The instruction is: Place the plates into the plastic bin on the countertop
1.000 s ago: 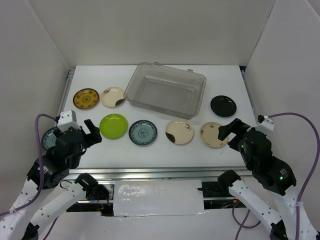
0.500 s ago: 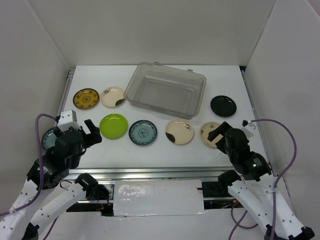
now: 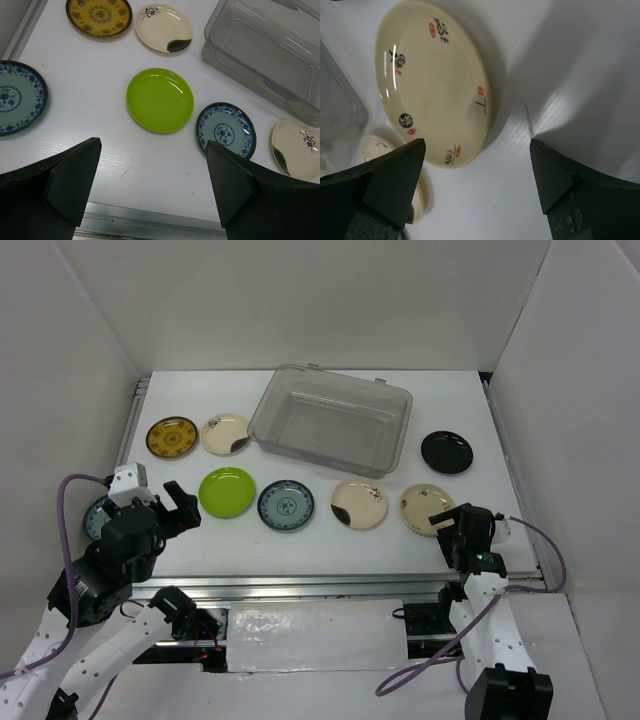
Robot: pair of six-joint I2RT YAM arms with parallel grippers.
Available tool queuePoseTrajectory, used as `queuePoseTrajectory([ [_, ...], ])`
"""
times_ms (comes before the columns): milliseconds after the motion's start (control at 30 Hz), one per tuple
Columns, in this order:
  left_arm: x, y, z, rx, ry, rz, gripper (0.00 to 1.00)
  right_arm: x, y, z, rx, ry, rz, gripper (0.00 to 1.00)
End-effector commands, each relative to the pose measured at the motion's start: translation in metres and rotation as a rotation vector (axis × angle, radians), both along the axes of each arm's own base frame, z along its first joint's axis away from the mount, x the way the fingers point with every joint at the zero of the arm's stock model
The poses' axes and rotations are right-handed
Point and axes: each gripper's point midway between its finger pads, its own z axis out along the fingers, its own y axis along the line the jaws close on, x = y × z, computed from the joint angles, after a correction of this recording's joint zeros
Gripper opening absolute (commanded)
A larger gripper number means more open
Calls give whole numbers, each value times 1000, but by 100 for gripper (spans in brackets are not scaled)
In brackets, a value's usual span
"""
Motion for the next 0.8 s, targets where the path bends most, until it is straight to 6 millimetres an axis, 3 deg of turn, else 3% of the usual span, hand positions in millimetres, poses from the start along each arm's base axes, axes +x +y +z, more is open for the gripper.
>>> queuePoseTrajectory([
  [0, 3, -3, 15, -20, -52, -18, 99, 28, -6, 18, 26, -131, -6, 92],
  [133, 2, -3, 15, -21, -54, -20, 99, 28, -11, -1, 51, -66, -8, 83],
  [333, 2, -3, 14, -21, -52, -18, 99, 33, -13, -8, 91, -51, 4, 60],
  [500, 2, -3, 13, -19, -49, -18, 99, 28, -14, -11, 98, -43, -4, 49],
  [600, 2, -3, 14, -19, -51, -15, 99, 25, -14, -12, 104, -53, 3, 32],
  [633, 2, -3, 14, -20, -51, -15, 99, 24, -13, -12, 107, -55, 2, 17],
  [667, 2, -2, 14, -20, -53, -14, 99, 22, -14, -14, 111, -50, -8, 11],
  [767, 1, -2, 14, -23, -55, -13, 99, 19, -16, -13, 107, -56, -20, 8],
])
